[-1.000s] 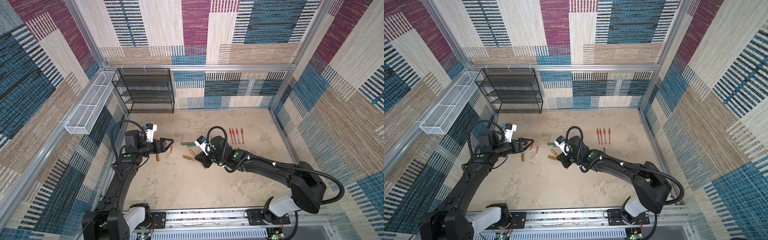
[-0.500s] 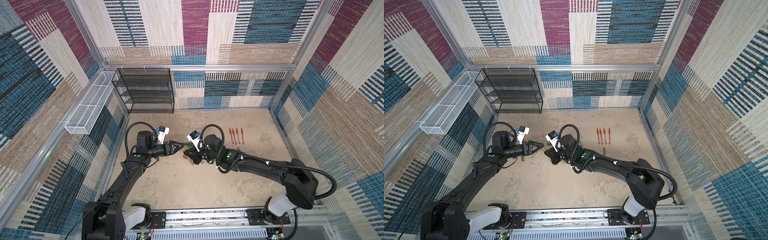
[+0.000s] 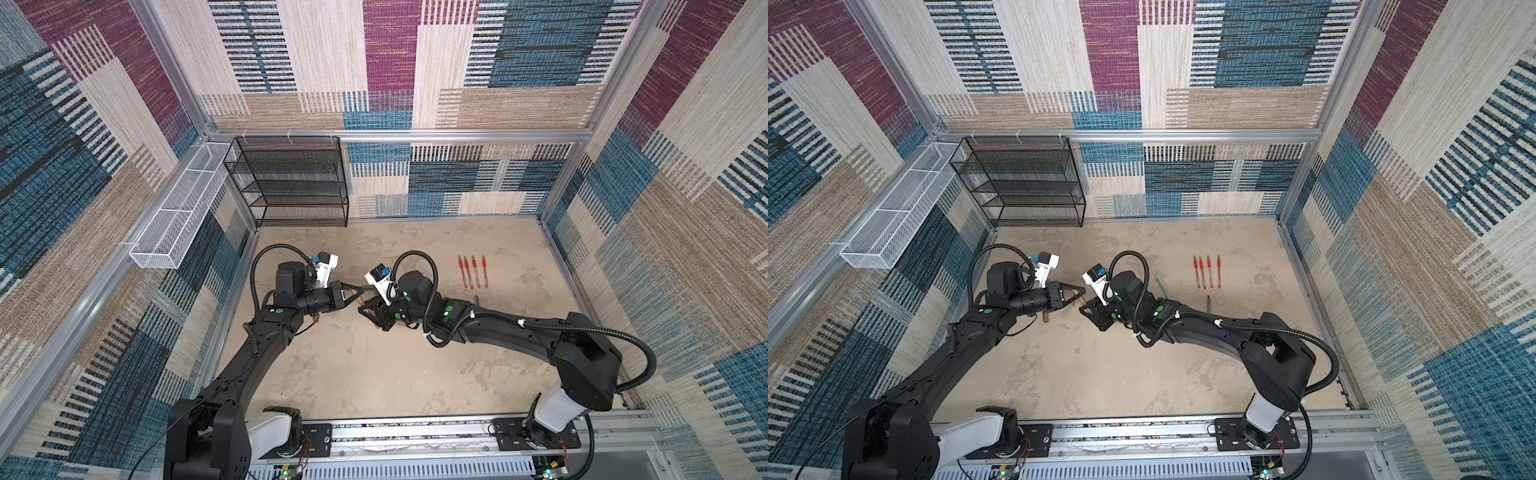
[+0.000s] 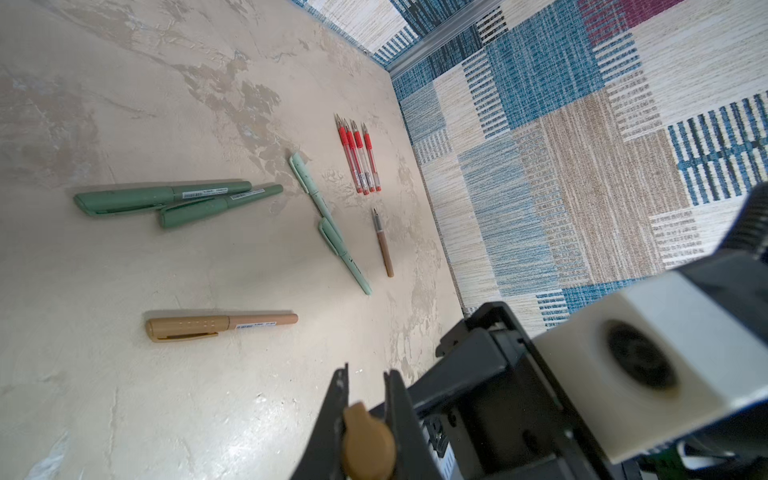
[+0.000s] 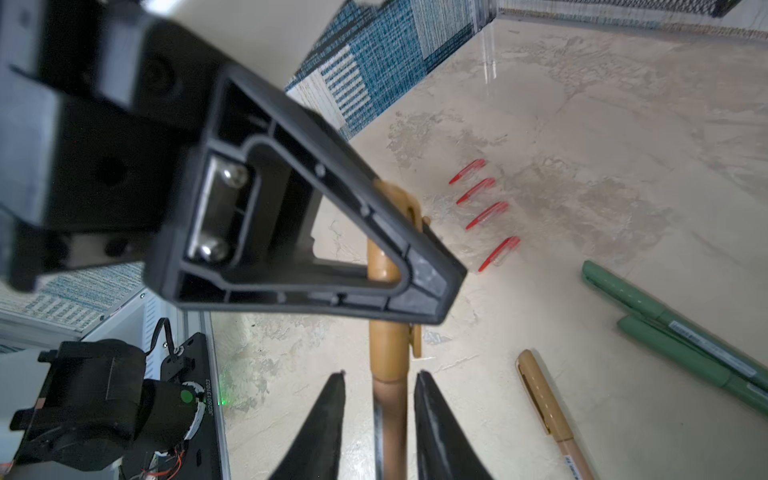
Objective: Open the pen caps
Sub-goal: 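Bring the marker cap to the left gripper while the left gripper grasps the cap, then pull the tan cap off with the left gripper while the right holds the marker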
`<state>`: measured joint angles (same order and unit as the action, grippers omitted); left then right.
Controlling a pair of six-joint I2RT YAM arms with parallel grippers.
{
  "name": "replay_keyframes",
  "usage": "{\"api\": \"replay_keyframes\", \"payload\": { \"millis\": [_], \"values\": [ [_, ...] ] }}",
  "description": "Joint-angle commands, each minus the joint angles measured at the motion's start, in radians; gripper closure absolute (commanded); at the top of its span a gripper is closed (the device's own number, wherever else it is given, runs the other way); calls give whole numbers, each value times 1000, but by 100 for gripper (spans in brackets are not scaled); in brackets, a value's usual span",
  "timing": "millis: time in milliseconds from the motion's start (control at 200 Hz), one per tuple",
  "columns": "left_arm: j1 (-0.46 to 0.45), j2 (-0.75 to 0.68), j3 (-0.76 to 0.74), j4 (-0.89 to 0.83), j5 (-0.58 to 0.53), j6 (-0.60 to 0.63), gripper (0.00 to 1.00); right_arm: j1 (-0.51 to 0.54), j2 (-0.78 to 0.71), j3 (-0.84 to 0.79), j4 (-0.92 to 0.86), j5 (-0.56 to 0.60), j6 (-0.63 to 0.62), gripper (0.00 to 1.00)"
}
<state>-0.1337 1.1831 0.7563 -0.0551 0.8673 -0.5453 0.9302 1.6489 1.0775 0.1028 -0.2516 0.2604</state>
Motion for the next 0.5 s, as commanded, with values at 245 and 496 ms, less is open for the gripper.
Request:
{"api": "replay_keyframes", "payload": {
  "millis": [245,496],
  "values": [
    [18,-4,3,-3,-27,41,100,1,11,-15,-3,-14,7,100],
    [96,-7,37,-49,-86,55,100,1,-22,-139,-1,-20,21,100]
  ]
}}
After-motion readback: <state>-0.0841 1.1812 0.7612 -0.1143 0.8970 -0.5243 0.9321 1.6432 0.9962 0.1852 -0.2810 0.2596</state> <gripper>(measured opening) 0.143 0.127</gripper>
